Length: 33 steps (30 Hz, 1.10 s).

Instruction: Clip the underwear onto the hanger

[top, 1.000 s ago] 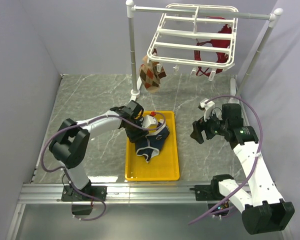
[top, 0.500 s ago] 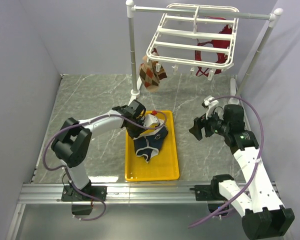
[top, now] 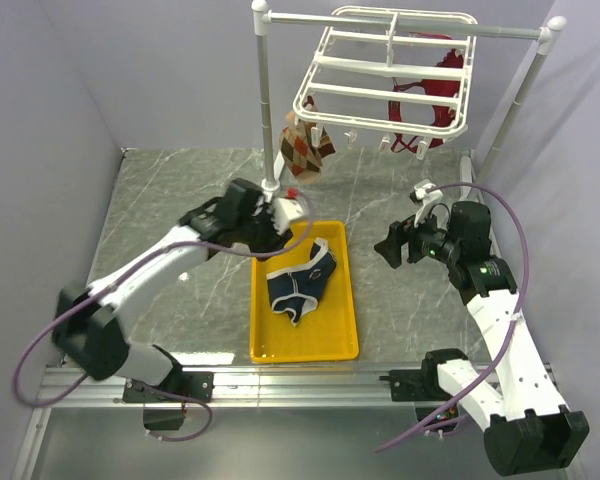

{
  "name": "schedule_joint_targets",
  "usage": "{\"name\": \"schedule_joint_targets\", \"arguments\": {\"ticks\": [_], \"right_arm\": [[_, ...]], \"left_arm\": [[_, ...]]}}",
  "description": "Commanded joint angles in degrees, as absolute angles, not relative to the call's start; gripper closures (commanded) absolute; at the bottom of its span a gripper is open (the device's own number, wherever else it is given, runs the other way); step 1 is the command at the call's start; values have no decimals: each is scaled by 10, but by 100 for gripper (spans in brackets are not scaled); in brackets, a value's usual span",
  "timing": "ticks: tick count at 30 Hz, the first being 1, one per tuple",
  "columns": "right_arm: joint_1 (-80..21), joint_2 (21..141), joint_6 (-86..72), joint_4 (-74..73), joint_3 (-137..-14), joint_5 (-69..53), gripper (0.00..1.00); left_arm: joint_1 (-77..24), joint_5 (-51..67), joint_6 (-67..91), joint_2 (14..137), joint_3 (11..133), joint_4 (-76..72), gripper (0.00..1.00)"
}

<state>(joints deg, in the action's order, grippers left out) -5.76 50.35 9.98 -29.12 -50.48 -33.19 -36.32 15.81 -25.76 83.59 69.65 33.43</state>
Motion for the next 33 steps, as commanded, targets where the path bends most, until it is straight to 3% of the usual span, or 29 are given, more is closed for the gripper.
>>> {"name": "schedule_joint_targets", "arguments": {"ticks": [1,6,9,11,17,24,33], "right_arm": [[-59,483,48,-233,-519,-336,17],[-53,511,47,-322,-562,-358,17],[-45,482,39,-254,-535,-351,17],[-38,476,1,-210,-532,-359,17],[-24,470,-37,-88,-535,-391,17],[-9,389,-32,-106,-514,-354,19],[-9,405,-17,-107,-478,-381,20]], "left_arm": [[-316,254,-129,690,658,183,40],[-300,248,-27,611,669,91,26],[-242,316,39,607,657,3,25],[-222,361,87,626,641,-121,25],[-197,512,88,759,755,-178,29],[-199,458,135,802,733,-324,30],[-229,516,129,889,797,-376,33]]}}
